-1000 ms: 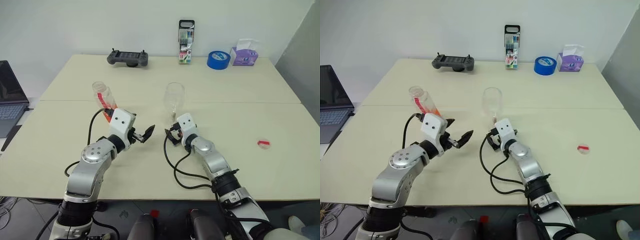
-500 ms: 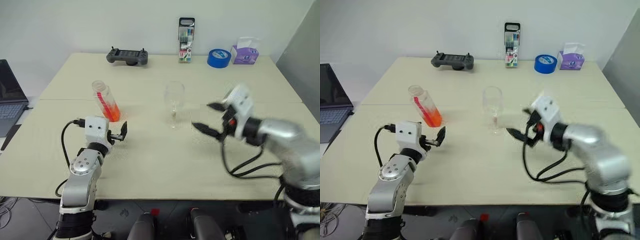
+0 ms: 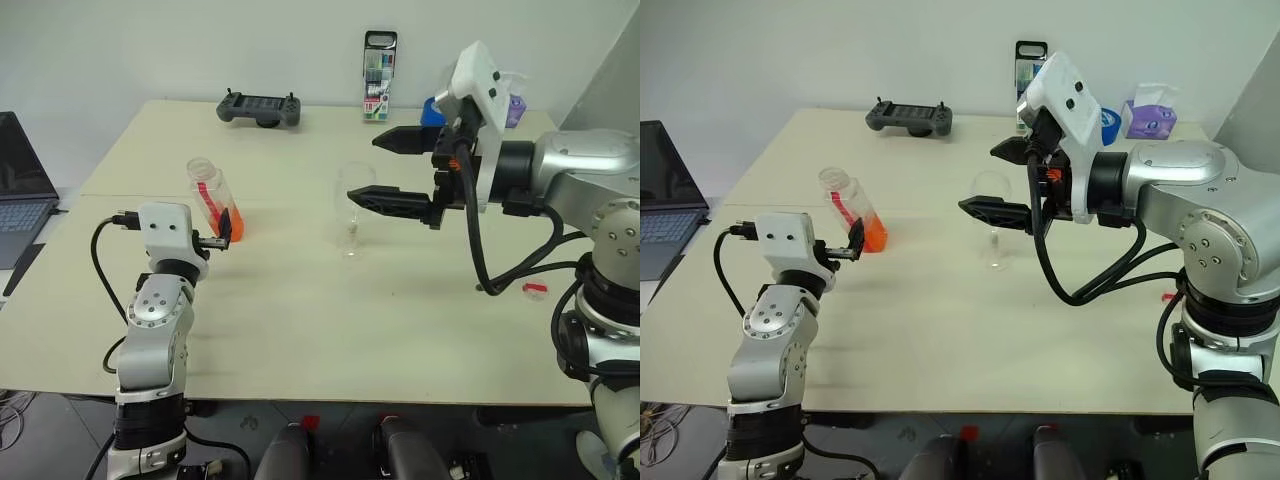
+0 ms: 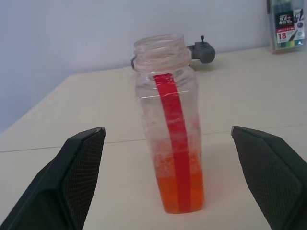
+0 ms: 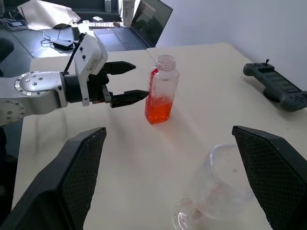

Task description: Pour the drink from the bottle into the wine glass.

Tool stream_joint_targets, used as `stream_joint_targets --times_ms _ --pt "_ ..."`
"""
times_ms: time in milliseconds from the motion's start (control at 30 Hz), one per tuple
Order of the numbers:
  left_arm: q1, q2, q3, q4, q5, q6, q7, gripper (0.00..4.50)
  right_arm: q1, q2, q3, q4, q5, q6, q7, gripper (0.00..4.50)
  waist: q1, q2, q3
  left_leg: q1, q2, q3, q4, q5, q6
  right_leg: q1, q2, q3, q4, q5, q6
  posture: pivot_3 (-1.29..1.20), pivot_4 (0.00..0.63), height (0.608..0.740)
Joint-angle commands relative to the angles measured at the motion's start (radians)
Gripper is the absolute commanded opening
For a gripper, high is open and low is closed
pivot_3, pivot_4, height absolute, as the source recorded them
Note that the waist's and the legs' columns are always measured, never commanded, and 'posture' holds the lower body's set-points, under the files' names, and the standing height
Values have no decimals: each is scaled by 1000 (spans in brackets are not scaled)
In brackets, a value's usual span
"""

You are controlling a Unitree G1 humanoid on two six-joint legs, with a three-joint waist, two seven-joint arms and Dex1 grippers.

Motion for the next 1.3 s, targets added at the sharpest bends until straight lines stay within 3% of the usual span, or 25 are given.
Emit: stream_joint_targets --times_ms 33,500,767,867,1100,1300 --pt "-45 24 22 30 -11 -28 -18 4500 -39 -20 -1 -2 8 -47 2 4482 0 0 0 -1 0 0 0 0 0 -1 0 0 1 0 0 0 150 740" --pt "-318 57 -2 503 20 -243 -52 4500 -13 -60 66 31 -2 -123 3 4482 -2 0 0 -1 0 2 0 0 0 -4 0 1 4 0 0 0 150 740" --pt "-348 28 -19 586 13 -328 -64 4500 4 -74 61 8 17 -121 -1 4482 -1 0 0 -2 0 2 0 0 0 -5 -1 1 4 0 0 0 150 740" --pt "-347 21 -23 588 18 -359 -59 3924 5 -75 63 6 12 -125 -5 4500 0 0 0 -2 0 2 0 0 0 -5 -1 1 4 0 0 0 150 740" --pt "-370 35 -28 635 34 -397 -49 1817 9 -80 72 -10 4 -134 -13 4500 -1 0 0 -2 0 2 1 0 0 -5 -1 1 5 0 0 0 150 740" --pt "-419 61 -37 656 49 -477 -76 1739 93 -79 36 -59 -52 -232 -77 4500 0 -2 0 -2 0 1 0 0 0 -5 -1 0 5 0 0 0 150 740"
